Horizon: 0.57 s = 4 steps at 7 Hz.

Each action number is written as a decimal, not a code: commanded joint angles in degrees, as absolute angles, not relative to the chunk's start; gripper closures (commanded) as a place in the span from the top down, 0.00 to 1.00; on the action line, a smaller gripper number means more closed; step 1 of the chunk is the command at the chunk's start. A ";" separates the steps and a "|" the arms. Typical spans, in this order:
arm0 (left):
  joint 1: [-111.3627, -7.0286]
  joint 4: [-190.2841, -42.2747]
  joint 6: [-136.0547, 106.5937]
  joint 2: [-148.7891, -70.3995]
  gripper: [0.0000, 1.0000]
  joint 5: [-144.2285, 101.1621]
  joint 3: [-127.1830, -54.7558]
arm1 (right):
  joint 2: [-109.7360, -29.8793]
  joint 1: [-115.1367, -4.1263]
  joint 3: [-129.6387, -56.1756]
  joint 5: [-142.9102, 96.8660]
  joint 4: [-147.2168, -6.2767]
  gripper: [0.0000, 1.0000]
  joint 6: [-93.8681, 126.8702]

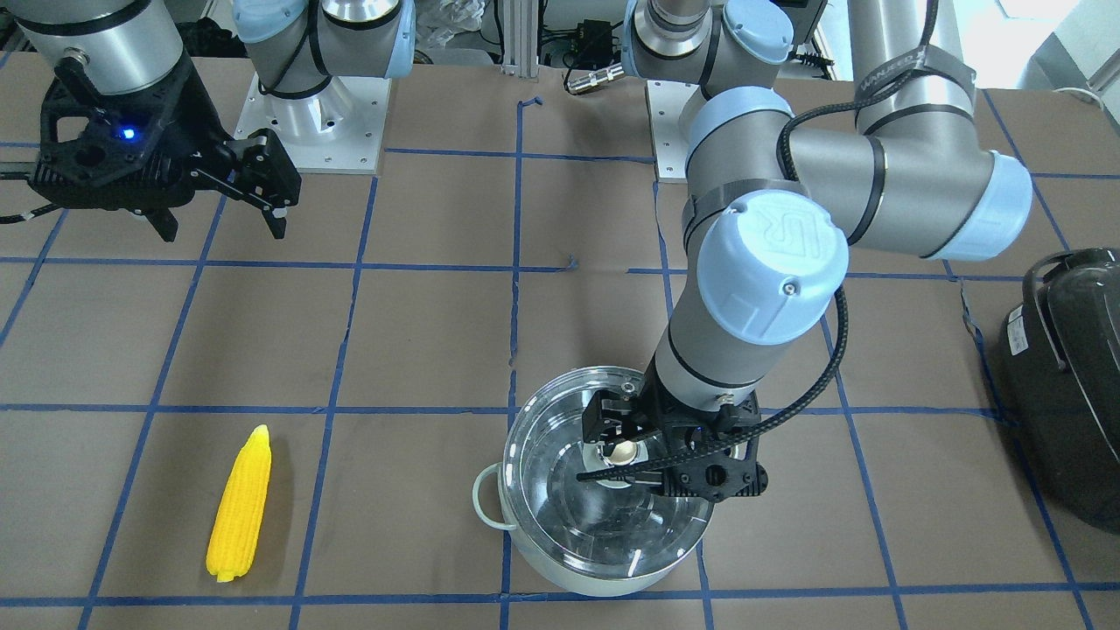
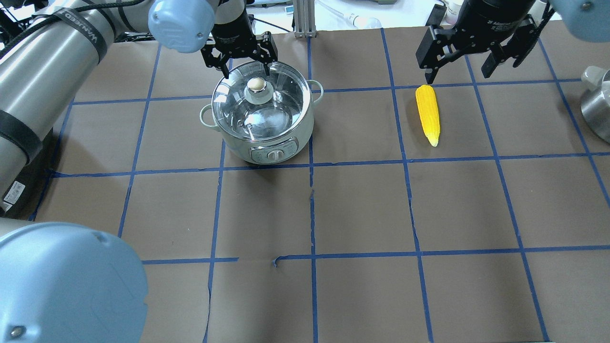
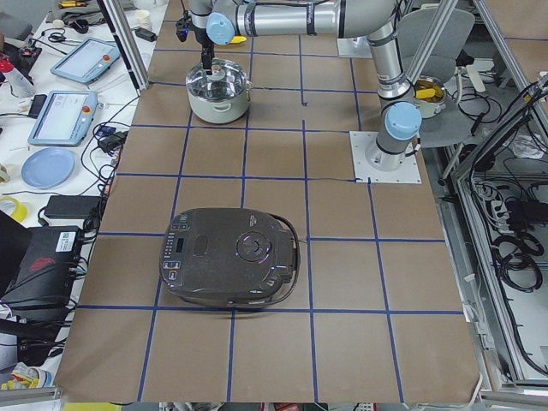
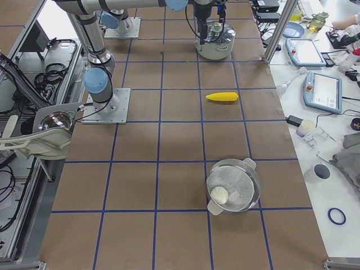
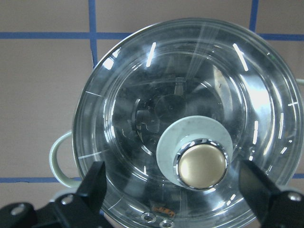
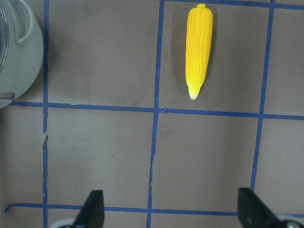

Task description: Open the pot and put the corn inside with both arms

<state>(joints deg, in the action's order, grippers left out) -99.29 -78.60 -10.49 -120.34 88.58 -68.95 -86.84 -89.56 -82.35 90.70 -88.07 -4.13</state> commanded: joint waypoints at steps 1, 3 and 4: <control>-100.46 -78.14 -10.81 -121.29 0.92 88.77 -69.86 | -86.84 -89.56 -82.35 90.70 -88.07 1.00 -4.13; -100.55 -74.21 -11.16 -121.11 0.61 88.86 -72.76 | -86.84 -89.56 -82.35 90.62 -88.15 1.00 -4.13; -100.55 -74.09 -11.16 -120.68 0.23 88.77 -73.03 | -86.75 -89.56 -82.35 90.62 -88.15 1.00 -4.13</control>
